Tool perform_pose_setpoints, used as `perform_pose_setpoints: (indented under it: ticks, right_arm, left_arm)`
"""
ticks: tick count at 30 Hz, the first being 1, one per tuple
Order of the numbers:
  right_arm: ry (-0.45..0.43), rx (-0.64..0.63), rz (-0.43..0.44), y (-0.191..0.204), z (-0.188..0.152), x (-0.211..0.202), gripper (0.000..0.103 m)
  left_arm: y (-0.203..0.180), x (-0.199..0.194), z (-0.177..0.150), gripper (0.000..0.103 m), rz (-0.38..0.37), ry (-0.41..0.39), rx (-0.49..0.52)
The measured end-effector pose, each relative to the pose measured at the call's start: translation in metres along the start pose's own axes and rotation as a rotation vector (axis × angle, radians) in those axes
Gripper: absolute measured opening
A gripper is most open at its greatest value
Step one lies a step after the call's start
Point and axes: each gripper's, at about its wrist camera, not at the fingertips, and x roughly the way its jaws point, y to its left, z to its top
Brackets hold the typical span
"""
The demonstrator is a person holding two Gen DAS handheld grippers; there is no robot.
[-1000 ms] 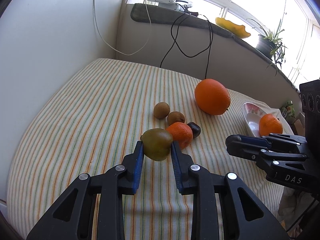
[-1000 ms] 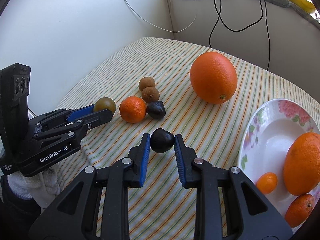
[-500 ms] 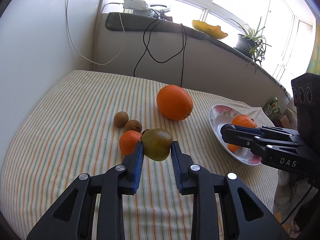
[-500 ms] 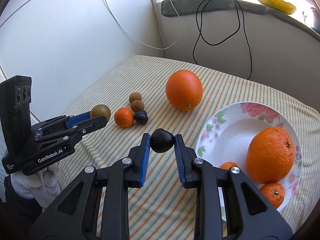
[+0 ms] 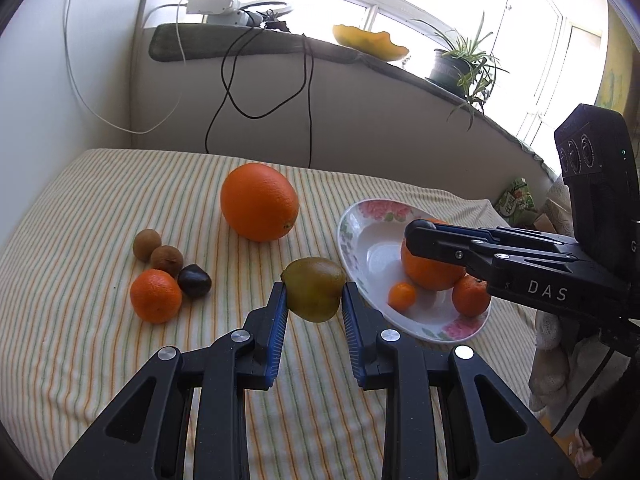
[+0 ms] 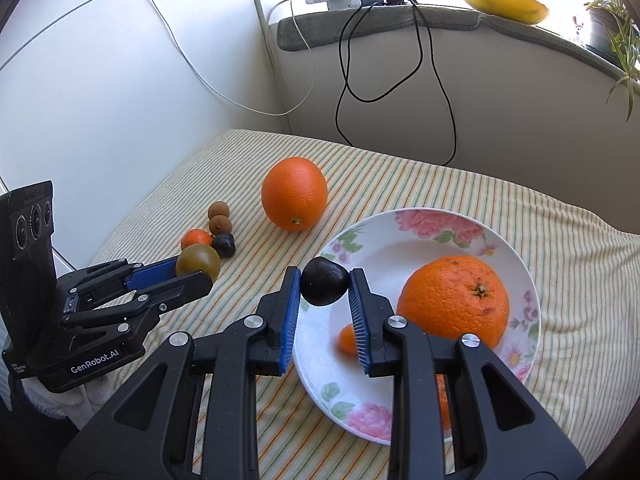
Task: Organize fruits
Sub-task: 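Carry the green fruit and dark plum over the plate with both grippers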
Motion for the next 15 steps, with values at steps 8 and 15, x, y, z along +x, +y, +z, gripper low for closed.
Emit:
perform_pose_setpoints:
  ticks: [8,15]
  right_arm:
    - [0.003,0.013,-0.016,-0.018,0.005,0.003,0.026]
    - [0.011,0.011,-0.013,-0.026,0.005,0.006,0.026]
  left_arm:
    - [-0.031,0.016,0.001,0.026,-0.051,0.025,0.037]
    - [-0.048,0.024,-0.002,0.026,-0.085,0.040,0.045]
